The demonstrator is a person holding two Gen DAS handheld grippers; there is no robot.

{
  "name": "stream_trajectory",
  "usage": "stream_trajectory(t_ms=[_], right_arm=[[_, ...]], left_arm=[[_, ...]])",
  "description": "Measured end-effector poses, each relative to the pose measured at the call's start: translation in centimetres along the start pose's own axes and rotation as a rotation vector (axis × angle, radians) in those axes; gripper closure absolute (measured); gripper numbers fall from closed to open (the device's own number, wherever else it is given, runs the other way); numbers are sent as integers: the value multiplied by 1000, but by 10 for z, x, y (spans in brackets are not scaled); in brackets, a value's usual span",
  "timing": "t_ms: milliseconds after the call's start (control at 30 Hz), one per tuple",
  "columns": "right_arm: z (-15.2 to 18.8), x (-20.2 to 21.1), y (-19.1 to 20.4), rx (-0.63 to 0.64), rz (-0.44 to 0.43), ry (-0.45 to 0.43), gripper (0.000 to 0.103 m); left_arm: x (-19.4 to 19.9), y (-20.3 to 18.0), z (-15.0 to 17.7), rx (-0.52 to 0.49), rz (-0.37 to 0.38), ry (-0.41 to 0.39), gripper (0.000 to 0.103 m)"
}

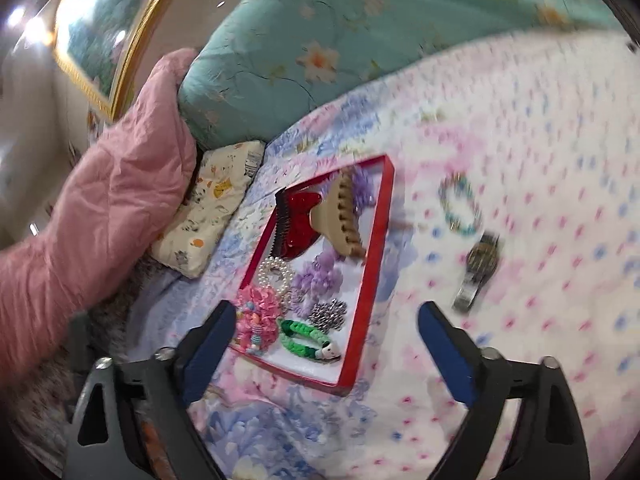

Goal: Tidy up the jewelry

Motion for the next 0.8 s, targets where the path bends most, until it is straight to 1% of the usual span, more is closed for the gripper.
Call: stream_trajectory(t_ms=[100, 133, 167, 267, 300, 433, 533, 567, 600, 633, 700, 800], right_arm=[[-6, 17, 20, 114, 40, -26, 3], [-6, 20, 25, 143, 54, -29, 3], [-7, 26, 34, 201, 84, -38, 3], [-7, 36, 51, 309, 138, -63, 2], [-7, 39, 55, 328, 144, -65, 2], [-8, 47, 68, 372, 128, -59, 2], [-9, 53, 77, 413, 129, -59, 2], [-9, 56, 80, 423, 124, -57, 2], [-9, 58, 83, 428, 122, -56, 1], [-9, 60, 85, 431, 118, -56, 0], [-8, 58, 86, 438, 117, -44, 0], [-2, 45, 85, 446, 143, -6, 0]], left_arm=[[13, -11, -3, -92, -103, -34, 17], [17, -13, -4, -115, -127, -45, 17], [20, -14, -5, -130, -140, -52, 16], [30, -17, -8, -151, -150, -61, 11], [32, -17, -9, -152, -150, -60, 11], [43, -16, -12, -147, -150, -56, 11], [54, -21, -14, -168, -165, -73, 10], [56, -23, -14, -177, -172, -76, 6], [58, -24, -14, -185, -181, -81, 0], [58, -25, -15, -192, -194, -88, 0], [53, -25, -14, -202, -217, -81, 0], [40, -21, -11, -193, -222, -50, 0]])
Point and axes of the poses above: each gripper's, at about its wrist camera, not at the fingertips, and x roughly against the way its jaws point, y to its left, z to its underside, the point moved 3 cm from there along -x, roughly the way its jaws point, and after that the axes turned 8 degrees about z, right-handed, at the moved point
